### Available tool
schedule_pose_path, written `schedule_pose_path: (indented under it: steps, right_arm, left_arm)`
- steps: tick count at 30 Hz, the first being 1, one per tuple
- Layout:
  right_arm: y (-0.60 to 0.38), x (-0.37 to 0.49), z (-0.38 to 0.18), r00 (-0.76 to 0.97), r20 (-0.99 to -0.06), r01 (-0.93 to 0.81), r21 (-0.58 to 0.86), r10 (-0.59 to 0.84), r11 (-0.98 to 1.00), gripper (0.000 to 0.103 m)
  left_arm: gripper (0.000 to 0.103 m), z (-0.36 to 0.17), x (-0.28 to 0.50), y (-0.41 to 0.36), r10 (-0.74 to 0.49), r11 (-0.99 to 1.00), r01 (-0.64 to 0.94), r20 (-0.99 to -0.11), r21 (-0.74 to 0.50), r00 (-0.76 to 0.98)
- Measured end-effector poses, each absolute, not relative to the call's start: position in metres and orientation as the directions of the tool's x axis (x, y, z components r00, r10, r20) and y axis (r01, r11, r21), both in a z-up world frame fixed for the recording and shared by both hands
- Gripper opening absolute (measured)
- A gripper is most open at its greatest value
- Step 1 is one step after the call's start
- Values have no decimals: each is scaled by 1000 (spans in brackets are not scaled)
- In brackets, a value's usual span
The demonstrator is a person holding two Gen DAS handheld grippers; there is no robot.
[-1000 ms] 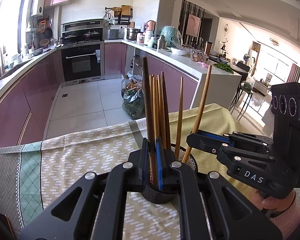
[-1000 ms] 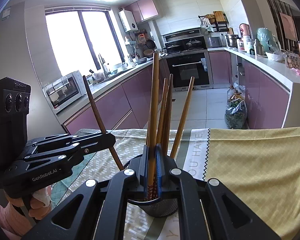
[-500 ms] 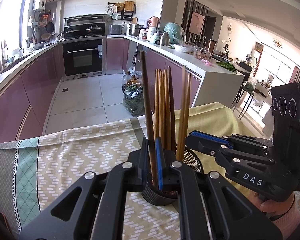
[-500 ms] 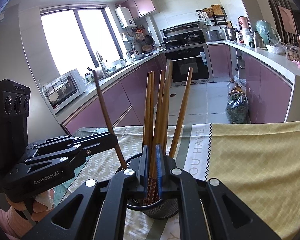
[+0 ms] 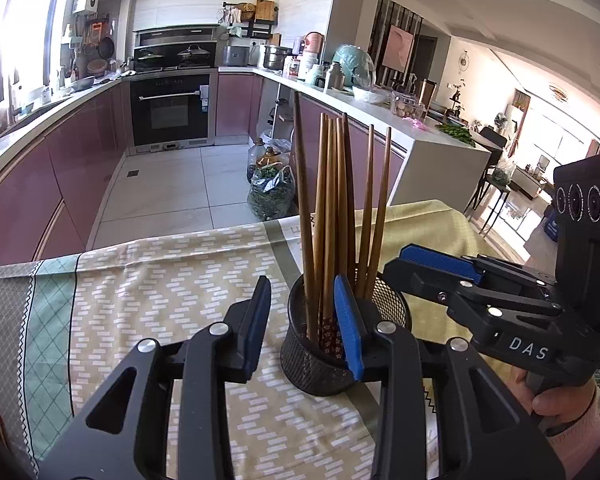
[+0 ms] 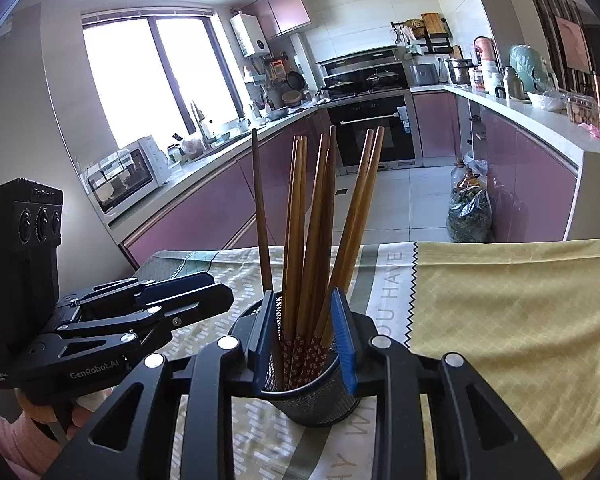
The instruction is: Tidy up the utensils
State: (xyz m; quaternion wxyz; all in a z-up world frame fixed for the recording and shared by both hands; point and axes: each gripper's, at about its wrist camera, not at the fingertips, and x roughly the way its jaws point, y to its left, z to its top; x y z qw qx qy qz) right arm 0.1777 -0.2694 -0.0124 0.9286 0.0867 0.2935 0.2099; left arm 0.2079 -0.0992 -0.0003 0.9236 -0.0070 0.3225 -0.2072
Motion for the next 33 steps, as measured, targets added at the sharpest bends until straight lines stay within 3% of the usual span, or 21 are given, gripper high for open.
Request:
schedule_pose_path:
  steps: [4,12,18,33]
  right_arm:
    - [-270,164,-11,757,-491,-341,267,432,901,53]
    - [-261,136,-8,796,-453,-348,199,401,916,80]
    - [-255,111,-6,835,-401,-346,150,377,926,97]
    - [-236,61,-8,909,-284,-304,53,306,951,96]
  left_arm:
    - [54,-2,192,-88,-356,930,346,-557,-129,750]
    - [94,2,153,-62,-262,963,258,-463,-74,847]
    - [97,6,122,-44,-210,977,206,-396,-52,894]
    - [97,6,62,-20,-139,990,128,-262,-59,955]
